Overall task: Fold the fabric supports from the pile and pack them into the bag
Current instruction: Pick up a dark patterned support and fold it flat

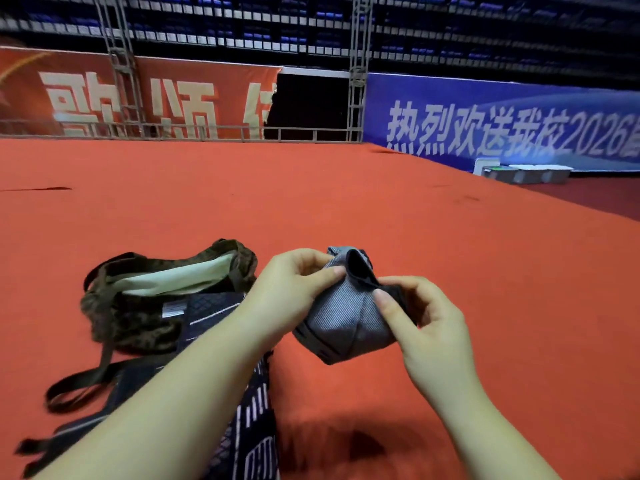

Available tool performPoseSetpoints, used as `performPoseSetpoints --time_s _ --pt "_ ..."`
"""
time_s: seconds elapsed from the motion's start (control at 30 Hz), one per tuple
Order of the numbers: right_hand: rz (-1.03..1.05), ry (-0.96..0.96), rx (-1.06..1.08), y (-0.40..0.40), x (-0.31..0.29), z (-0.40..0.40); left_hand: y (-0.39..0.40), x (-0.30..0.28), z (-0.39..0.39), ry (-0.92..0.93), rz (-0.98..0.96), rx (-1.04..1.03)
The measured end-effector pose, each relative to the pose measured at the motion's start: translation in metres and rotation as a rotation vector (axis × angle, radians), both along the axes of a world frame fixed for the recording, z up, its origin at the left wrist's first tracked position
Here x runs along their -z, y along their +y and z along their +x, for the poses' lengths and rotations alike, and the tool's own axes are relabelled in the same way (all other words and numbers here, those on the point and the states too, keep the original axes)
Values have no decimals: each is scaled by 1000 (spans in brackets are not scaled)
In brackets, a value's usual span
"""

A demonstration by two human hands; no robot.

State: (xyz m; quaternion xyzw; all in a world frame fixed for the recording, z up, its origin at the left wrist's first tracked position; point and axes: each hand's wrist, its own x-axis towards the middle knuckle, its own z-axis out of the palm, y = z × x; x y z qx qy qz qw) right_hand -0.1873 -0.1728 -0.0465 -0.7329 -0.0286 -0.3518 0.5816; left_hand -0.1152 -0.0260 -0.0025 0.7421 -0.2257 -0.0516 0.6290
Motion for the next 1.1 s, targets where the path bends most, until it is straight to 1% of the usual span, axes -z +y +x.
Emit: performPoseSetpoints --time_s 0.13,0.2,0.27,0.33,0.4,0.5,0.57,0.63,0.73,0.8,0.93,1.1 --pt "133 -24 -21 13 1 -26 13 6 -33 -86 12 -56" --pt "193 -18 -35 20 2 -32 21 13 -44 -116 10 -121" --pt "184 -19 -19 27 3 -33 28 22 -53 -194 39 -261" --pt "93 -29 48 32 7 -32 31 29 -60 -225 35 -369" --pt "-2 -67 97 35 11 -31 28 32 -64 -129 12 -376" --pt "-163 -166 121 42 22 -31 16 36 -60 131 -6 -283" --pt "-261 -225 134 42 29 -32 6 40 -58 240 7 -230" --pt "-317 -257 139 38 36 -34 -1 44 -59 349 5 -175" --pt "-378 -250 138 29 44 -36 -10 49 -62 537 -31 -75" --pt "-386 -230 137 22 49 -37 -18 53 -64 641 -95 -21" --pt "-344 -190 181 9 57 -39 -34 64 -65 745 -200 -7" --pt "-205 -107 267 -4 63 -37 -48 68 -61 942 -489 -53"
